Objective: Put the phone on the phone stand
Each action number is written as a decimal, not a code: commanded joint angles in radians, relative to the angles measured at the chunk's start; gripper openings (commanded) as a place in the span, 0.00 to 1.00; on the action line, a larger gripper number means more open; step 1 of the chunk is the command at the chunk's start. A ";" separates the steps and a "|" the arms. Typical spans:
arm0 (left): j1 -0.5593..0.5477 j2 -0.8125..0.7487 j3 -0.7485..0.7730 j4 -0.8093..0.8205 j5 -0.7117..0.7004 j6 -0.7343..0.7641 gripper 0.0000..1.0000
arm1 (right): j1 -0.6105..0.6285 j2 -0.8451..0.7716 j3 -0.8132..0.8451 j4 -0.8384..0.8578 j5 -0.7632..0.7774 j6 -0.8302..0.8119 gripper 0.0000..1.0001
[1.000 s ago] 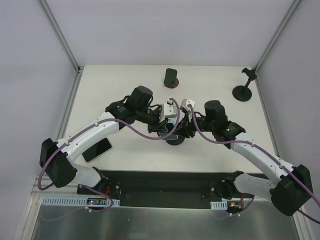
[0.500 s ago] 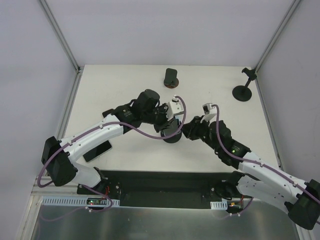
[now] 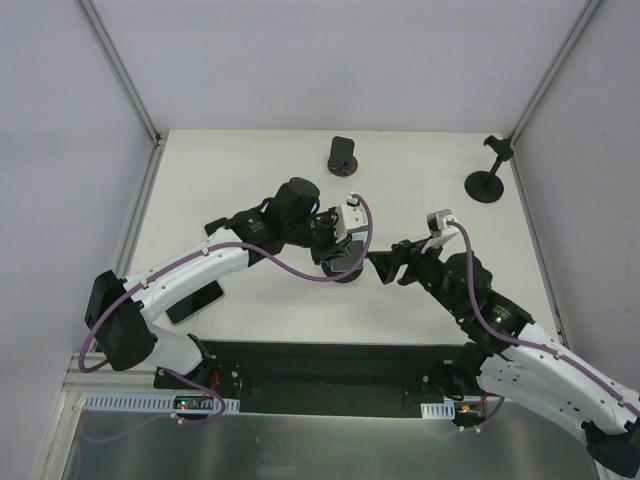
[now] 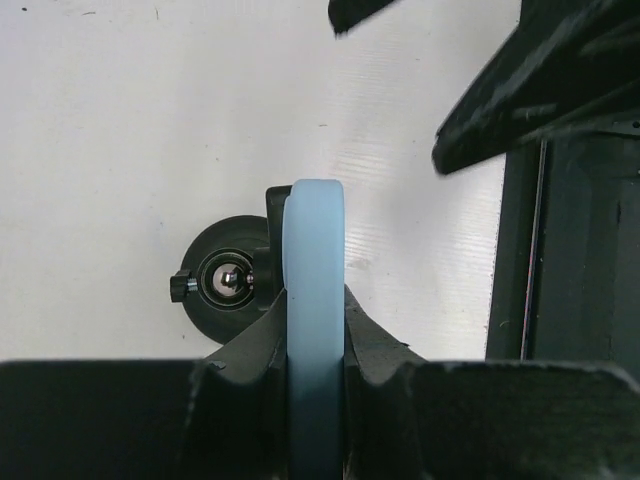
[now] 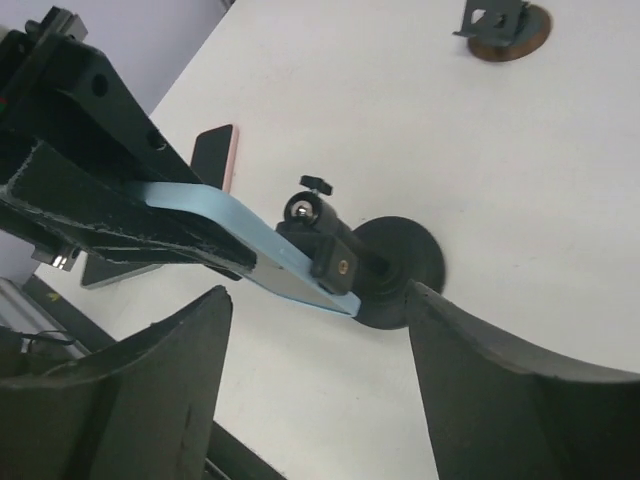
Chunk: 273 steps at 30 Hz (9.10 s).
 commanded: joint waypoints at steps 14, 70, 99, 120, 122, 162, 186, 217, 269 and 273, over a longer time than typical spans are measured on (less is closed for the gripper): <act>0.057 0.036 0.109 -0.036 -0.105 -0.144 0.61 | -0.061 0.097 0.176 -0.246 -0.165 -0.189 0.85; 0.126 -0.561 -0.249 0.326 -0.849 -0.381 0.95 | 0.291 0.783 0.693 -0.382 0.675 -0.064 0.64; 0.175 -0.021 0.242 -0.214 0.005 -0.393 0.76 | 0.267 -0.223 0.178 -0.427 0.186 -0.271 0.97; 0.414 -0.026 0.368 -0.237 -0.226 -0.341 0.00 | 0.267 -0.285 0.184 -0.499 0.149 -0.273 0.97; 0.525 -0.024 0.415 -0.243 -0.190 -0.307 0.00 | 0.267 -0.268 0.197 -0.499 0.141 -0.271 0.97; 1.213 0.508 0.894 -0.231 0.141 -0.121 0.00 | -0.020 0.024 0.349 -0.500 -0.037 -0.261 0.97; 1.223 0.245 0.727 -0.123 -0.022 -0.717 0.98 | -0.035 0.256 0.432 -0.513 -0.038 -0.228 0.97; 0.574 -0.155 -0.022 0.070 -0.082 -0.551 0.91 | -0.489 1.590 0.993 0.432 -0.248 0.733 0.64; 0.117 0.108 0.101 -0.244 -0.315 -0.433 0.49 | -0.378 1.239 0.050 1.112 -0.992 1.000 0.01; 0.078 0.128 0.110 -0.254 -0.455 -0.393 0.61 | -0.379 1.232 0.032 1.132 -1.005 1.002 0.01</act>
